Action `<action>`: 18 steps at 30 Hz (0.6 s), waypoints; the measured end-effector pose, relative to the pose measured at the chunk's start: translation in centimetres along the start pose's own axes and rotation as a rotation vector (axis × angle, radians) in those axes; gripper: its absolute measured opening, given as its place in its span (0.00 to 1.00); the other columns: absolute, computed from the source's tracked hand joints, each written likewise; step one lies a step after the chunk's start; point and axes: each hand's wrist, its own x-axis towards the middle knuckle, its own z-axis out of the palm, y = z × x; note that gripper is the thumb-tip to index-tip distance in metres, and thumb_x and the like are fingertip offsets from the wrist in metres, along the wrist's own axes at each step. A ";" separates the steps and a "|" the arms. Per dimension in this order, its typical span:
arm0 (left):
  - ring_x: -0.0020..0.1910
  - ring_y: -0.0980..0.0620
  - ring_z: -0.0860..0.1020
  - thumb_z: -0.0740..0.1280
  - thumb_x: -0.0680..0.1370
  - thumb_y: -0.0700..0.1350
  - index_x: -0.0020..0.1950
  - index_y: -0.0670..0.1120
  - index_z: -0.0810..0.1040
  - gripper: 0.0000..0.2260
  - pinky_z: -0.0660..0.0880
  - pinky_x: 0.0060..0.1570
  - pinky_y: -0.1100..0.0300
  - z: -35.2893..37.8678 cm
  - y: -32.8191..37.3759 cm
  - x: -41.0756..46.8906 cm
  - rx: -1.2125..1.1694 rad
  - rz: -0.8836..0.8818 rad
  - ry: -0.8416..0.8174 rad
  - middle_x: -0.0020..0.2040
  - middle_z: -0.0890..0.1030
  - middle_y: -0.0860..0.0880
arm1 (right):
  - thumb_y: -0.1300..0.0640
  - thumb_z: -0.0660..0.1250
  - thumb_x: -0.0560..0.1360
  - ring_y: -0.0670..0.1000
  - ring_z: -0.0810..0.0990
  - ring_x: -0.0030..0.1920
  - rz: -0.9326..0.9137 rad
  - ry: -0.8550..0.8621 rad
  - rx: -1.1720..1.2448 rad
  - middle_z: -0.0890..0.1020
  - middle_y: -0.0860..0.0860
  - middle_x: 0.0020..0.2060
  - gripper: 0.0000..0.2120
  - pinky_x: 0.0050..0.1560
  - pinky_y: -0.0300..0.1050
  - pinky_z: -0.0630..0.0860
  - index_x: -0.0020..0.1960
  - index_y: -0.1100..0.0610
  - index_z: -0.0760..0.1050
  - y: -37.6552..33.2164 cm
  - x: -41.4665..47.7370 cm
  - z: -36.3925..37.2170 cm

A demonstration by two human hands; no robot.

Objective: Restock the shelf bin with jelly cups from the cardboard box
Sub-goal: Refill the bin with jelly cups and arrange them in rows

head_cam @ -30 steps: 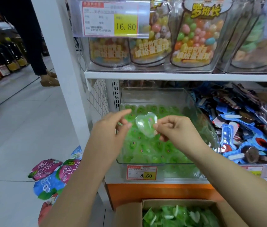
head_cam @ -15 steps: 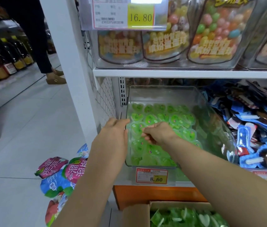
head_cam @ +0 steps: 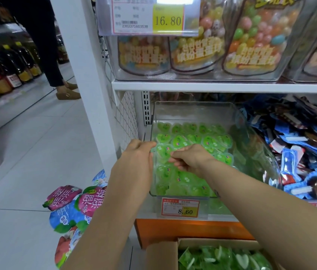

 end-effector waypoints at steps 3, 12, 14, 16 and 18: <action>0.54 0.50 0.75 0.58 0.81 0.41 0.67 0.49 0.75 0.16 0.72 0.51 0.57 0.0 0.1 0.0 -0.003 -0.006 -0.005 0.61 0.75 0.49 | 0.67 0.66 0.75 0.42 0.73 0.19 -0.012 0.011 -0.053 0.79 0.55 0.31 0.07 0.22 0.33 0.72 0.38 0.62 0.75 -0.2 0.0 0.1; 0.53 0.51 0.76 0.58 0.81 0.41 0.67 0.49 0.75 0.16 0.72 0.50 0.58 0.1 -0.1 0.0 -0.011 -0.004 -0.015 0.60 0.74 0.49 | 0.68 0.65 0.74 0.42 0.73 0.18 0.005 0.007 -0.065 0.80 0.56 0.32 0.08 0.22 0.33 0.72 0.37 0.62 0.75 -0.4 0.1 -0.1; 0.53 0.51 0.75 0.58 0.81 0.41 0.67 0.49 0.75 0.16 0.72 0.50 0.58 0.0 -0.1 0.0 -0.010 -0.006 -0.016 0.60 0.74 0.49 | 0.68 0.66 0.75 0.41 0.73 0.18 0.019 -0.003 -0.076 0.80 0.55 0.32 0.08 0.23 0.34 0.72 0.37 0.62 0.75 -0.6 0.1 -0.1; 0.53 0.50 0.75 0.58 0.81 0.41 0.67 0.49 0.75 0.16 0.73 0.51 0.57 0.1 -0.1 0.1 -0.010 -0.005 -0.018 0.60 0.74 0.49 | 0.67 0.66 0.75 0.41 0.73 0.19 0.030 -0.013 -0.083 0.80 0.55 0.31 0.08 0.23 0.33 0.72 0.37 0.62 0.74 -0.7 -0.1 -0.2; 0.53 0.50 0.76 0.58 0.81 0.41 0.66 0.49 0.75 0.15 0.73 0.52 0.56 0.0 -0.2 0.1 -0.009 -0.005 -0.020 0.60 0.75 0.49 | 0.67 0.66 0.74 0.41 0.73 0.18 0.042 -0.020 -0.074 0.80 0.52 0.25 0.08 0.23 0.33 0.72 0.37 0.62 0.75 -0.8 -0.2 -0.3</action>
